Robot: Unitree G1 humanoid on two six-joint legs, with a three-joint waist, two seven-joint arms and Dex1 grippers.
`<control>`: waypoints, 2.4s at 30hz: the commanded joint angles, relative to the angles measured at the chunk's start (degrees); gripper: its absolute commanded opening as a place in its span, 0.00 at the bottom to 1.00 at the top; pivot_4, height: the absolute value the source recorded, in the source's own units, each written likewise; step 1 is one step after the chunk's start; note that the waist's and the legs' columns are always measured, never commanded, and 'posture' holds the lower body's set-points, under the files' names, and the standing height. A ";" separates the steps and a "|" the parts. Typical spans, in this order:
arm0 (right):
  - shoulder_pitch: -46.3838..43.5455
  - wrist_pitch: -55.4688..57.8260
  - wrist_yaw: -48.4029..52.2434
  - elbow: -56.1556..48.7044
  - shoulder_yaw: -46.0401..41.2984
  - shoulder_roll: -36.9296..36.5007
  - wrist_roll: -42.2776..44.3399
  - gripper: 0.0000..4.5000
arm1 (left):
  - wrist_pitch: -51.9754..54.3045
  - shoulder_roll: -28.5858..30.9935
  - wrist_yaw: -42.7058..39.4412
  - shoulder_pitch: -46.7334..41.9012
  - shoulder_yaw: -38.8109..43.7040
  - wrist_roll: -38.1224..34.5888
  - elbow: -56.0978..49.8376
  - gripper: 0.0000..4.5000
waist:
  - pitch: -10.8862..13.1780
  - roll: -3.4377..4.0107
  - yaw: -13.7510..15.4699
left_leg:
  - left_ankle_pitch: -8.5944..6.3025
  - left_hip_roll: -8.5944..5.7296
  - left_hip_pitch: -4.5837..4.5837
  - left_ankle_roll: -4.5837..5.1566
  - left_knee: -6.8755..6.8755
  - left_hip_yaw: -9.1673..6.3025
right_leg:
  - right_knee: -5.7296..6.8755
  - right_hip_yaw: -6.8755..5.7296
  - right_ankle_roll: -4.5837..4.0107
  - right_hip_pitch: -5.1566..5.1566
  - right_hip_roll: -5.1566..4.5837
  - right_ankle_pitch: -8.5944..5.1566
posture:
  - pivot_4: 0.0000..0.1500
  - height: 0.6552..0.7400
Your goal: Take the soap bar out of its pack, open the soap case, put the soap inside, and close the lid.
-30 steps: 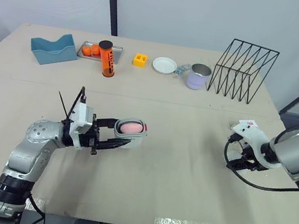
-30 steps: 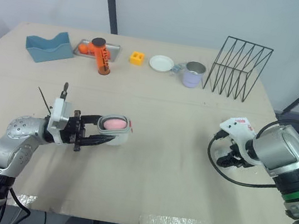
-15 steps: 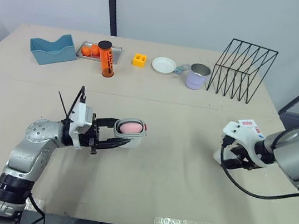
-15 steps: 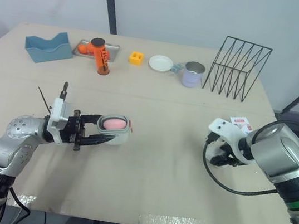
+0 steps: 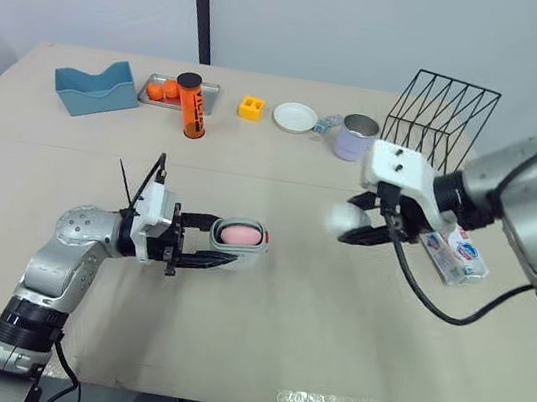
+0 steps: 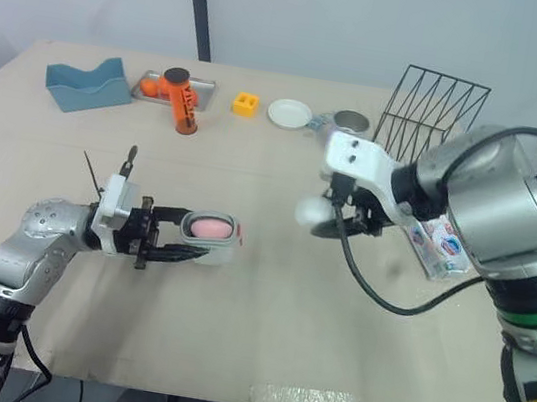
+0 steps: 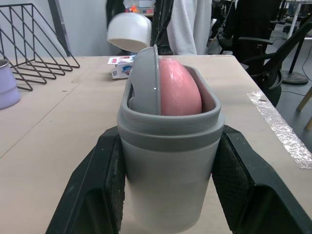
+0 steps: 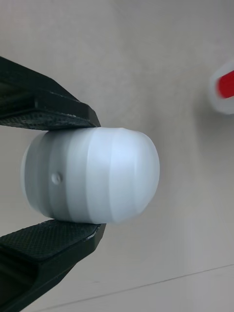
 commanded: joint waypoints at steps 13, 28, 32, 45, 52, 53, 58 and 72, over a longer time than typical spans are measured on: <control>-8.05 2.68 3.44 -0.45 7.51 7.51 -0.41 0.47 | -2.47 -3.54 -1.58 -4.36 -3.00 2.33 4.01 0.43 | 0.00 0.00 0.02 | 0.00 0.00 -0.02 0.00 0.02 -0.06 | 0.03 -0.06 -0.01 -0.01 0.01 0.00 | 1.00 0.97; -13.46 6.99 3.89 -0.94 10.35 12.51 1.31 0.47 | -4.51 -5.62 -1.92 -7.21 -4.87 5.35 8.23 0.43 | 0.00 0.00 0.02 | 0.00 -0.01 -0.03 0.00 0.02 -0.09 | 0.04 -0.09 -0.01 -0.01 0.01 0.00 | 1.00 0.97; -14.21 7.67 3.59 -0.63 11.56 13.81 1.16 0.47 | -4.39 -5.93 -1.76 -8.11 -5.39 6.37 9.04 0.43 | 0.00 0.00 0.02 | 0.00 -0.01 -0.03 0.00 0.02 -0.10 | 0.04 -0.09 -0.01 -0.01 0.00 0.00 | 1.00 0.97; -16.78 6.38 3.02 4.24 17.57 16.82 -1.99 0.47 | -4.30 -7.14 -1.15 -8.44 -5.99 7.31 8.97 0.43 | 0.00 0.00 0.01 | 0.00 -0.01 -0.04 -0.01 0.03 -0.12 | 0.05 -0.10 -0.01 -0.01 0.00 0.00 | 1.00 0.97; -16.59 4.46 3.07 6.25 19.82 17.01 -4.80 0.47 | -4.68 -7.41 -0.71 -8.60 -5.88 7.25 8.62 0.43 | 0.00 0.00 0.01 | 0.00 -0.01 -0.05 -0.01 0.02 -0.13 | 0.05 -0.12 -0.01 -0.02 0.00 0.00 | 1.00 0.97; -16.51 4.09 3.15 6.32 19.96 16.91 -5.20 0.47 | -4.73 -7.42 -0.66 -8.57 -5.90 7.30 8.53 0.43 | 0.00 0.00 0.01 | 0.00 -0.01 -0.05 -0.01 0.02 -0.13 | 0.05 -0.12 -0.01 -0.02 0.00 0.00 | 1.00 0.97; -16.26 3.70 4.12 5.58 20.09 16.32 -5.83 0.47 | -5.01 -7.44 -0.50 -8.92 -5.76 7.55 8.97 0.43 | 0.00 0.00 0.01 | 0.00 -0.01 -0.06 -0.01 0.02 -0.13 | 0.05 -0.12 -0.01 -0.03 0.00 0.00 | 1.00 0.97; -17.44 9.87 4.80 2.88 18.88 17.62 -3.10 0.47 | -7.58 -8.81 0.19 -10.55 -5.95 9.12 11.93 0.43 | 0.00 0.00 0.01 | 0.00 -0.01 -0.06 -0.01 0.02 -0.14 | 0.05 -0.13 -0.01 -0.03 0.00 0.00 | 1.00 0.97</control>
